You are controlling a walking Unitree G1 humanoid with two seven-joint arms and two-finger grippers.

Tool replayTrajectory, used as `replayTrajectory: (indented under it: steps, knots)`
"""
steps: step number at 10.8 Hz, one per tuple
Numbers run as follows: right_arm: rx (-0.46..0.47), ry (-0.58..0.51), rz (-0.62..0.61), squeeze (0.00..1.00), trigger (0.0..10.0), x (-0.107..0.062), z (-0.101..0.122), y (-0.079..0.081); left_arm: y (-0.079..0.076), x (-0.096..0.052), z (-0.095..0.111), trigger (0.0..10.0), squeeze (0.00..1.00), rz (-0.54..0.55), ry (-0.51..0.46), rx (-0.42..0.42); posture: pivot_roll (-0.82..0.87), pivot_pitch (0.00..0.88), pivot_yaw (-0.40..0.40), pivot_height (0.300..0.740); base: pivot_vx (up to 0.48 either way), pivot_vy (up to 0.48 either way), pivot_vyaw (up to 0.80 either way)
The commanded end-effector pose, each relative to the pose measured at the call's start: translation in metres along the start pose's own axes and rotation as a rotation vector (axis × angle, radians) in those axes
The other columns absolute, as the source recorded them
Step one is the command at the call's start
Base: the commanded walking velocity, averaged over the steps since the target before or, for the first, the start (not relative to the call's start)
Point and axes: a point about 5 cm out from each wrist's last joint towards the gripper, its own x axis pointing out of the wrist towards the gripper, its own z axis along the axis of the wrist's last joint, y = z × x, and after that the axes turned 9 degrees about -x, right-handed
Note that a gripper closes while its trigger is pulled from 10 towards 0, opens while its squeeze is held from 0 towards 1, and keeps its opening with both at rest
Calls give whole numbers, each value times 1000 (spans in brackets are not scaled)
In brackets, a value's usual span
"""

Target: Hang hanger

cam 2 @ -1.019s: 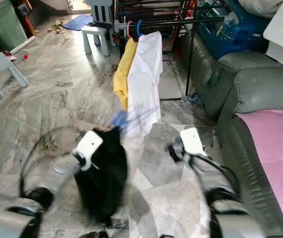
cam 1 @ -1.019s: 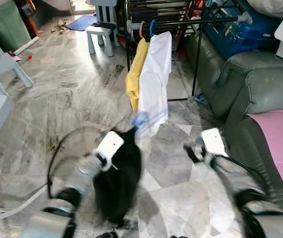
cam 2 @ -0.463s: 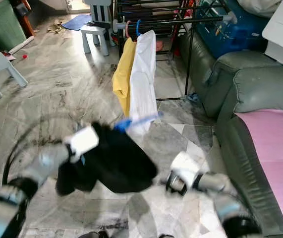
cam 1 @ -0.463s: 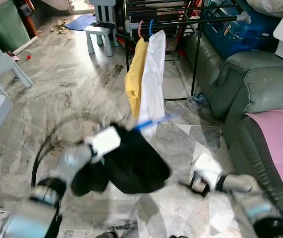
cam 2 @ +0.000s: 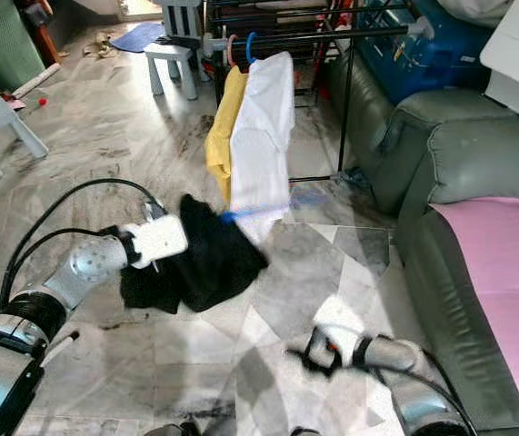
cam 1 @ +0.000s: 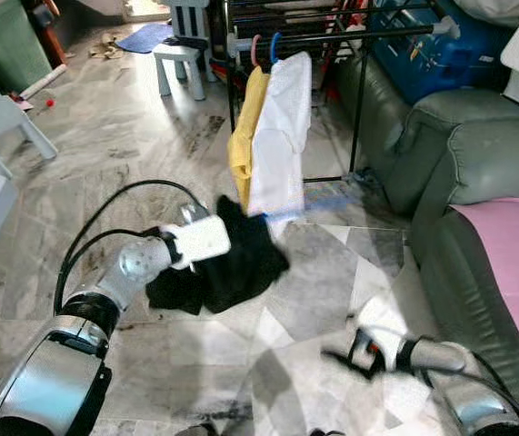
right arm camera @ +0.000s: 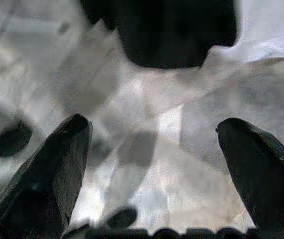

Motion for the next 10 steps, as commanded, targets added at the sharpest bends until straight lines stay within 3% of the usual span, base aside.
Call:
replayTrajectory:
  steps: [1,2,5,10]
  knots:
    - [59,-97,-72,0,10000,-1,13,-8,11,-2,5,10000,0,3,-14,25,-102,120,79,740,0,0,0]
    - [120,-179,-167,0,10000,1,27,-15,12,-3,3,10000,0,26,-10,-14,-106,118,79,740,0,0,0]
    - [287,-253,-319,0,10000,7,37,-21,8,-1,0,10000,0,53,-17,-134,-104,114,63,740,0,0,-696]
    - [291,-238,-321,0,10000,15,39,-13,9,-1,0,10000,0,43,-17,-159,-102,112,59,740,0,425,-724]
